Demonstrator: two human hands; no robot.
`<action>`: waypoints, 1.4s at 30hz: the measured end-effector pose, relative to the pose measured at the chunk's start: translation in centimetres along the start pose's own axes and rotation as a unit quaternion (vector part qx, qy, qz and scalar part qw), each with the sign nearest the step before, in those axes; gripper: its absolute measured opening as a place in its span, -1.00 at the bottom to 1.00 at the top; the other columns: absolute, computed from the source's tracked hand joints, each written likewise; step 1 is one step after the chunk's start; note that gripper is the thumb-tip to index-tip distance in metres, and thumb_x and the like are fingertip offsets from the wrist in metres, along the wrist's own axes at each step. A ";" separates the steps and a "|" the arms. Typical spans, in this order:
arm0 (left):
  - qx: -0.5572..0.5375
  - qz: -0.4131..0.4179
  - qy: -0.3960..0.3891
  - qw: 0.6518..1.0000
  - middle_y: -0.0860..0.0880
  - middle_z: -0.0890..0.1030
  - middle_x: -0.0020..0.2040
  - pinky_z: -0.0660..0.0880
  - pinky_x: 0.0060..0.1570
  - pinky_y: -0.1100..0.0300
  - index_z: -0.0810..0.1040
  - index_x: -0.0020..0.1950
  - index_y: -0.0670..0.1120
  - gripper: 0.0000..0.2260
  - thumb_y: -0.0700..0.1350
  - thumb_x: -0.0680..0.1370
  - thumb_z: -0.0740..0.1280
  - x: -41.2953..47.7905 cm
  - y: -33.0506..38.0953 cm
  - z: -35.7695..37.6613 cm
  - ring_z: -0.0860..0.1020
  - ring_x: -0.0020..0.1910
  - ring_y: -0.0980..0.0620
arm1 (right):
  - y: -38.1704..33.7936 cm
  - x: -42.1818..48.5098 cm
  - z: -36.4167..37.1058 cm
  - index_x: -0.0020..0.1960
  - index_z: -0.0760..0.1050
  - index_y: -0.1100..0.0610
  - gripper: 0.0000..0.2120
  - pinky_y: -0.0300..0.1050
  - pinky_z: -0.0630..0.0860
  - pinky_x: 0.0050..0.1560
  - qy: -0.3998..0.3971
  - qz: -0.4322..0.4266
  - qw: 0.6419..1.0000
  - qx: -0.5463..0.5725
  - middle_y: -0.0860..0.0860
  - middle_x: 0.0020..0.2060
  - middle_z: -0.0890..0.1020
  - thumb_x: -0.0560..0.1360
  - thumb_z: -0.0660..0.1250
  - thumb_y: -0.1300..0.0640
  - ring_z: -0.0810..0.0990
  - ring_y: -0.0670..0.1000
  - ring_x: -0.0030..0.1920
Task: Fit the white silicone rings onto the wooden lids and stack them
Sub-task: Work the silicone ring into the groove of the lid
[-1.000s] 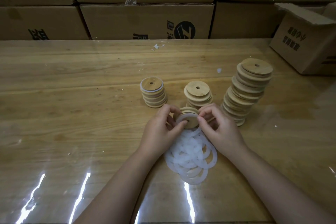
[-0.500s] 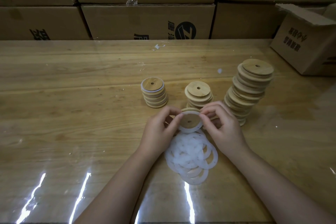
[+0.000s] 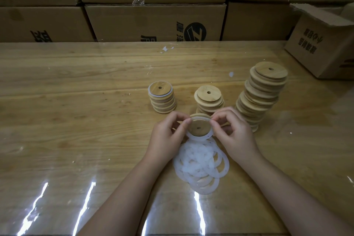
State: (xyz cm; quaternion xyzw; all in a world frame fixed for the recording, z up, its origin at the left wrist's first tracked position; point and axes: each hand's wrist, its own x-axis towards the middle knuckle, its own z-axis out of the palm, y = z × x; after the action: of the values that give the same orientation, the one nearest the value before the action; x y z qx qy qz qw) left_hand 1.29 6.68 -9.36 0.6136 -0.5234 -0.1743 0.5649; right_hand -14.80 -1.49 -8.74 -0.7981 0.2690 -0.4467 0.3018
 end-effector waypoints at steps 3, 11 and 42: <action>0.005 -0.002 0.001 1.000 0.23 0.58 -0.33 0.45 -0.37 0.32 0.52 -0.18 0.21 -0.80 -0.12 0.53 0.35 0.0 0.0 0.0 0.51 -0.42 0.20 | 0.1 0.0 0.0 -0.15 0.52 0.22 -0.93 -0.36 0.46 -0.27 -0.001 -0.002 1.000 -0.003 0.01 -0.14 0.55 0.44 0.37 0.35 0.54 -0.11 -0.17; 0.013 -0.027 0.003 1.000 0.20 0.58 -0.30 0.53 -0.31 -0.01 0.51 -0.18 0.13 -0.85 -0.12 0.54 0.36 0.1 0.1 -0.1 0.53 -0.38 0.03 | 0.2 0.0 0.1 -0.16 0.51 0.22 -0.93 -0.29 0.49 -0.29 -0.009 0.010 1.000 0.001 -0.02 -0.15 0.54 0.44 0.37 0.34 0.54 -0.10 -0.19; -0.058 -0.069 0.021 0.996 -0.20 0.59 -0.32 0.42 -0.41 0.22 0.59 -0.24 0.13 -0.83 -0.14 0.45 0.45 0.4 0.5 -0.5 0.45 -0.47 0.08 | 0.1 0.0 0.1 -0.18 0.53 0.25 -0.94 -0.33 0.47 -0.28 -0.043 -0.003 0.999 -0.011 0.01 -0.17 0.56 0.43 0.37 0.36 0.55 -0.07 -0.20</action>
State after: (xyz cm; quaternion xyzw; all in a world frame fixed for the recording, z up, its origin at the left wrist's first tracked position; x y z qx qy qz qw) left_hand 1.59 6.66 -8.65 0.6183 -0.4570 -0.2302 0.5966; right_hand -14.71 -1.55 -8.84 -0.8207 0.2581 -0.4102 0.3026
